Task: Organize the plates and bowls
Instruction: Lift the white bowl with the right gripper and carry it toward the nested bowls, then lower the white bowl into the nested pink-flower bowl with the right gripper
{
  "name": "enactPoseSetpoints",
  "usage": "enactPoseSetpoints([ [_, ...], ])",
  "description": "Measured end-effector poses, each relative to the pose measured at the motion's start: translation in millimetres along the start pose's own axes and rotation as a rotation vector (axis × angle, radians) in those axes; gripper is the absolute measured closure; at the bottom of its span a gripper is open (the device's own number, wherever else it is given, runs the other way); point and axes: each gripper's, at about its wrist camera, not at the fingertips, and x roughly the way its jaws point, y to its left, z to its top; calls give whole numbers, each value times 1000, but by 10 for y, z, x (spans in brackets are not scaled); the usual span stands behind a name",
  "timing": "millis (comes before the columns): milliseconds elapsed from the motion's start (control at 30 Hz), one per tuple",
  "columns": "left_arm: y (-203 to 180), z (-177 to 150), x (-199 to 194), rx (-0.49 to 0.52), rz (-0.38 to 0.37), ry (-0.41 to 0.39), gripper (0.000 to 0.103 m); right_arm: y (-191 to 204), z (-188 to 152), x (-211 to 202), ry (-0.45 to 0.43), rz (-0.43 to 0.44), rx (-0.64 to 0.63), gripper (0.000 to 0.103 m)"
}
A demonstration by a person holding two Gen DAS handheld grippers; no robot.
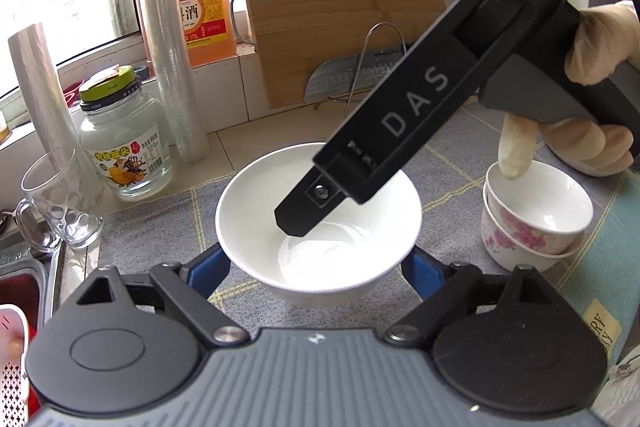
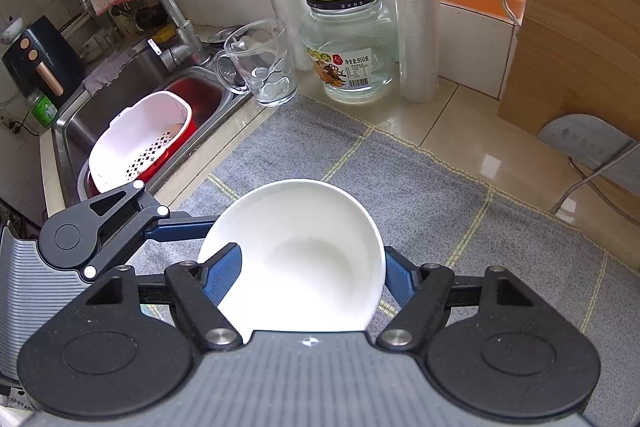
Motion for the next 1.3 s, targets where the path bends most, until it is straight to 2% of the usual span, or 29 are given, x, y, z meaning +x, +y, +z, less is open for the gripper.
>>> enactPoseSetpoints([
  [533, -364, 115, -249, 61, -82, -8, 11, -81, -426, -456, -22, -33, 46, 23],
  [1100, -767, 319, -280, 135, -172, -71, 11, -317, -748, -979, -91, -145, 95, 23],
  [1300, -969, 365, -204, 170, -214, -69, 11, -420, -942, -1152, -112, -181, 129, 23],
])
